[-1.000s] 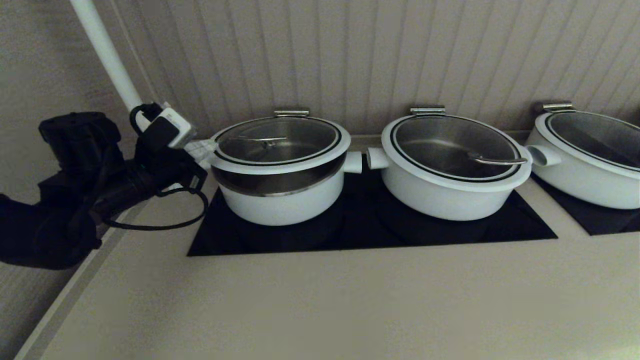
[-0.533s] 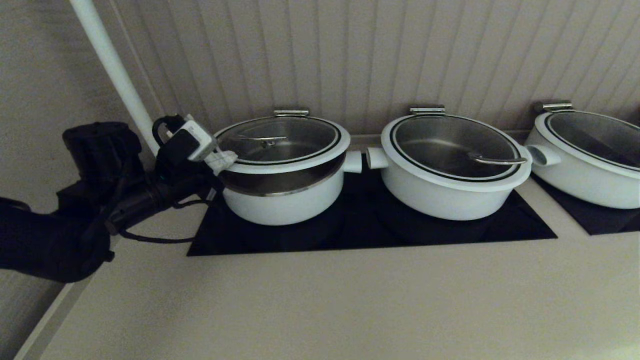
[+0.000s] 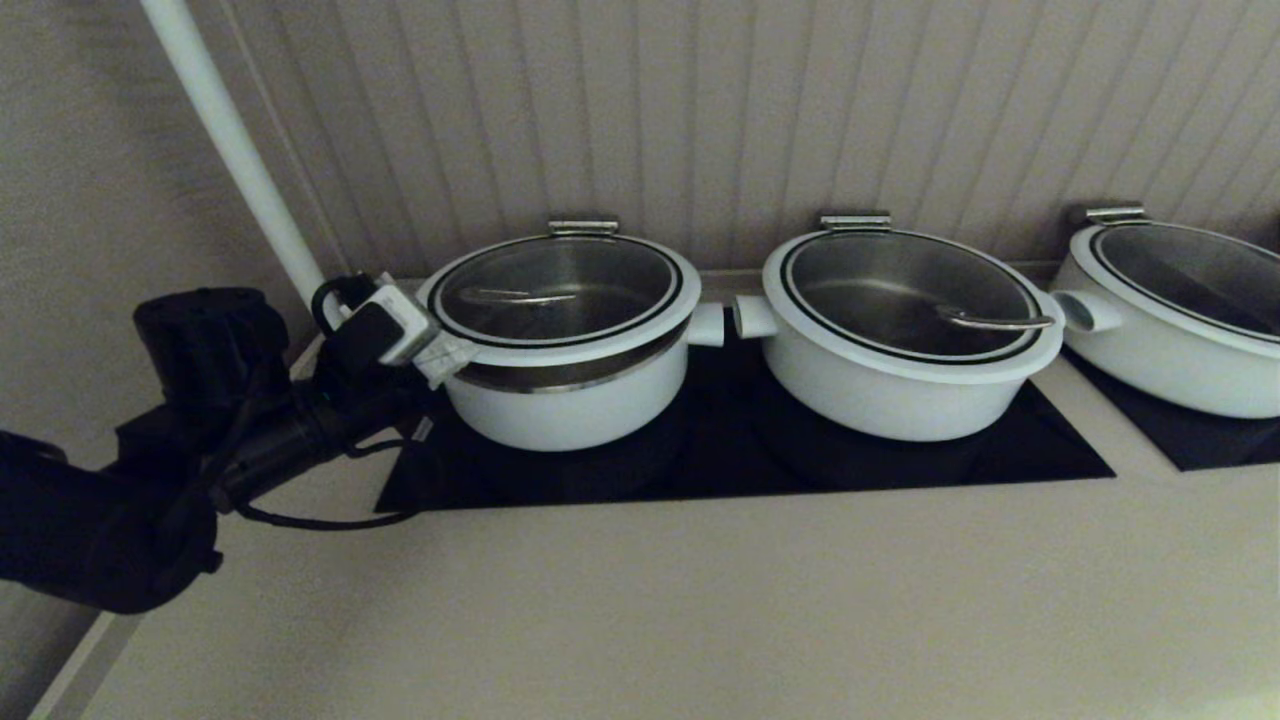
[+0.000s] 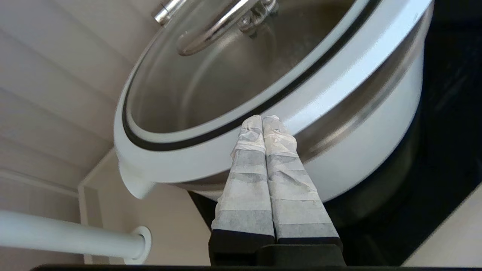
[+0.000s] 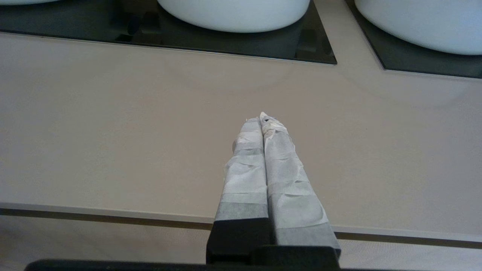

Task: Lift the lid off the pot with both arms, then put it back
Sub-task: Close the pot lid

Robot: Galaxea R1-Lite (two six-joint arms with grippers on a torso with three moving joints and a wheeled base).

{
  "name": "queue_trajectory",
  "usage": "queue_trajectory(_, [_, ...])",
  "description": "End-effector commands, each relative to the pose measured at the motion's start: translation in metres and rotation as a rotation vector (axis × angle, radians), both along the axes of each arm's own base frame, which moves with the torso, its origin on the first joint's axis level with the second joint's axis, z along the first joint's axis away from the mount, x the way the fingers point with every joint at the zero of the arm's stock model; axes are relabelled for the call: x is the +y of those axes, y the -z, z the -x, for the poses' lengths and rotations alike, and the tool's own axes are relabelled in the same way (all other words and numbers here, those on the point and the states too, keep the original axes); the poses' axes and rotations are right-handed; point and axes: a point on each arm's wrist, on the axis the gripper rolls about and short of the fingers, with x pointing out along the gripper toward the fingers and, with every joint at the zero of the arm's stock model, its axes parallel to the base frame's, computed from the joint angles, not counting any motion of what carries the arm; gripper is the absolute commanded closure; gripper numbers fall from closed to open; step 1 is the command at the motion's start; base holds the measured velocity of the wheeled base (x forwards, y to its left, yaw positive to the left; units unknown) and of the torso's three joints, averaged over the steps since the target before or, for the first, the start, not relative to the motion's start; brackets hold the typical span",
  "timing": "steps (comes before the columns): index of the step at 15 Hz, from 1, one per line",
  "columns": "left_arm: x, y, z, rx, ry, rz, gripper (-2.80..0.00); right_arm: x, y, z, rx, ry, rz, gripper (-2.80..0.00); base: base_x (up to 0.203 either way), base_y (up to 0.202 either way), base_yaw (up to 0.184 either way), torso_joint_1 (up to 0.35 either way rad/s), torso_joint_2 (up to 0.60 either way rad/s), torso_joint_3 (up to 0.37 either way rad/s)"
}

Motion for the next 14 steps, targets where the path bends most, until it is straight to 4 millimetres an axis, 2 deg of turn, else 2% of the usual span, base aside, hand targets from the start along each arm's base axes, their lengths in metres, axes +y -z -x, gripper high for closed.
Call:
queue_trajectory(1, [0.0, 0.005, 0.0, 0.013, 0.002, -0.006, 0.0, 0.0, 0.0, 0.0, 0.002, -0.001, 0.001, 0.0, 0.0, 0.0, 0.0, 0.0, 0.0, 0.0])
queue_trajectory(14, [-0.002, 0.025, -0.009, 0.079, 0.001, -0.012, 0.0, 0.0, 0.0, 0.0, 0.002, -0.001, 0.001, 0.0, 0.0, 0.0, 0.0, 0.0, 0.0, 0.0])
